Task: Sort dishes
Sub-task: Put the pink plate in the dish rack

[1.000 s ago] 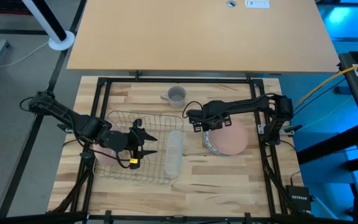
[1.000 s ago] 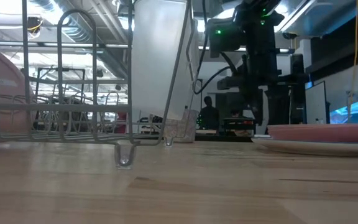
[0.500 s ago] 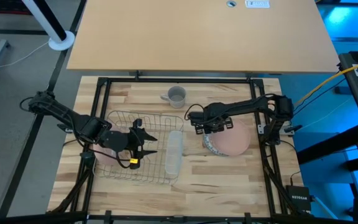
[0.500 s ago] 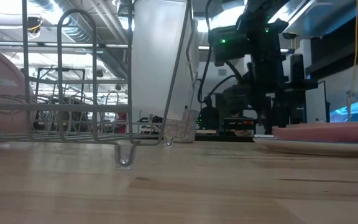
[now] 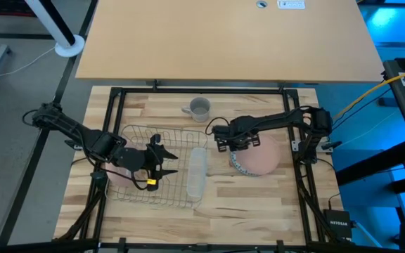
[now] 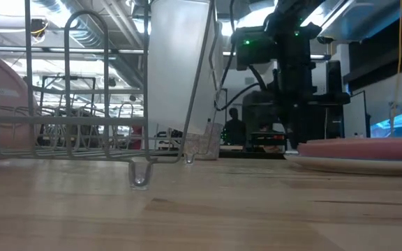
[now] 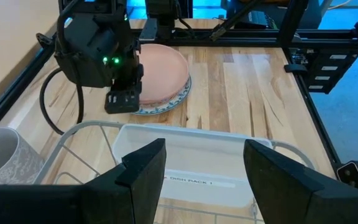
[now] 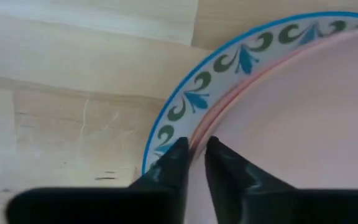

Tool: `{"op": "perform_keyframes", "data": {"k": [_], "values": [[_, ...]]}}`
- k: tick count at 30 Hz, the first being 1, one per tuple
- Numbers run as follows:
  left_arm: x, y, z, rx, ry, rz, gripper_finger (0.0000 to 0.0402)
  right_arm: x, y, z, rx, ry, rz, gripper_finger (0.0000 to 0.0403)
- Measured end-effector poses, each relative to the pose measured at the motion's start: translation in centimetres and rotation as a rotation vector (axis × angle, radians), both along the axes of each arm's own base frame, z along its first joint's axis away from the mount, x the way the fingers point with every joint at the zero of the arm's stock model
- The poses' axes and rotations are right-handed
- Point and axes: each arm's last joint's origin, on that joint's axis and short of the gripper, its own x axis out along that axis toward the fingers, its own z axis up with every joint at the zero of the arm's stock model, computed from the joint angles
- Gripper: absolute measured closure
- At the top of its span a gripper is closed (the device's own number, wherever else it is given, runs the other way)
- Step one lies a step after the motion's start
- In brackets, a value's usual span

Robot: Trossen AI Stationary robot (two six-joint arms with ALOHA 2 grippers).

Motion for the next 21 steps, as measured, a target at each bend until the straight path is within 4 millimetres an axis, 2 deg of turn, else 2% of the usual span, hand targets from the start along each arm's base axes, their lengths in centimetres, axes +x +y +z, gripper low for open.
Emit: {"op": "perform_keyframes", "data": {"k": [4,10,14,21], "values": [[-0.03,0.02,-0.06,0.003,0.007,0.000,0.0194,-0.08,0.01,0.00,0.000,0.009,0.010,0.0393],[-0.13,0.07,-0.24,0.013,0.027,0.000,0.0194,-0.10,0.03,0.00,0.012,0.009,0.023,0.0386],[-0.13,0.06,-0.23,0.013,0.026,0.000,0.0194,-0.09,0.09,0.00,0.028,0.007,0.029,0.0395],[-0.12,0.07,-0.23,0.013,0.025,0.000,0.0194,-0.16,0.32,0.02,0.115,0.004,0.070,0.0396]]}}
